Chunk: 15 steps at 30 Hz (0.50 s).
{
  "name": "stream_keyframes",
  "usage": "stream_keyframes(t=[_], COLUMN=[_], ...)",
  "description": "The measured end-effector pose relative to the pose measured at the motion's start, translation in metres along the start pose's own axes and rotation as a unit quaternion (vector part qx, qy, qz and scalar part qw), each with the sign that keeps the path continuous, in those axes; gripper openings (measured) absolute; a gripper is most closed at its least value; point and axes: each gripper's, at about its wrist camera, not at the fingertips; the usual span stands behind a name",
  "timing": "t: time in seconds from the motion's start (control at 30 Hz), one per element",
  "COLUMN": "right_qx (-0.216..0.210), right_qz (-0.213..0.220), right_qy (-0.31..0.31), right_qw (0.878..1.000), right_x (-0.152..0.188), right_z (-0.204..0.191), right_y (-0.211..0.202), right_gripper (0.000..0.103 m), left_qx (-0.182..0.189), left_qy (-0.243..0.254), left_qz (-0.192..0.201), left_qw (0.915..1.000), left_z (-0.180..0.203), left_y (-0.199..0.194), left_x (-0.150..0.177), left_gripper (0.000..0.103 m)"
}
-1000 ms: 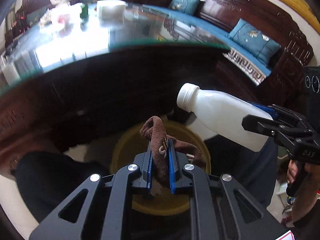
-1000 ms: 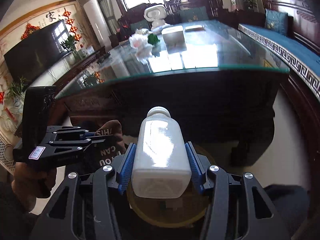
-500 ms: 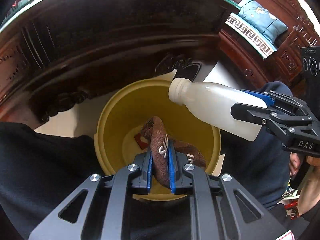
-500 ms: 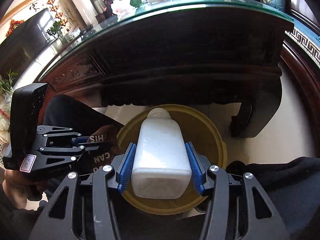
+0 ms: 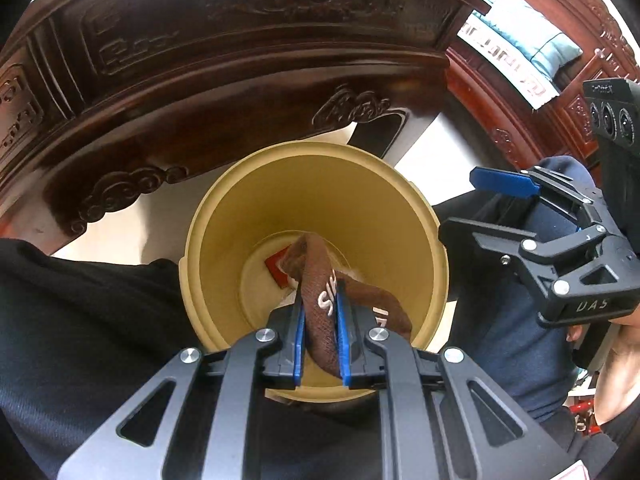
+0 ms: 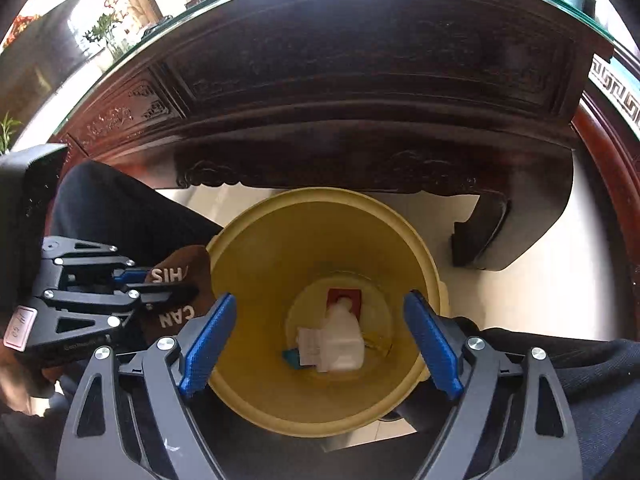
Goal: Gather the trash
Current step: 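Open the right gripper to drop the bottle while the left gripper releases the cloth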
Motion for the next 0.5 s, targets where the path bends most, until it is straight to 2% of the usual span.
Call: stream_keyframes(t=[0.5], right_qx=[0.022], right_qz=[0.016], right_qy=[-0.008], right_qw=[1.000], right_x=[0.002], right_z=[0.012], right_y=[-0.018], right_gripper=[0.081], left_qx=[0.003], left_qy=[0.019], left_qz=[-0.011], left_qw=[0.9998], left_z=[0.010], left_y=[0.011], left_x=[-0.008], left_gripper=[0.014])
Point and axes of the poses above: each gripper's, at about its wrist camera, not at the fingertips, and y roughly the way its jaws point, z to its right, x to its underside, and after that the axes turned 10 degrees about x, right-handed
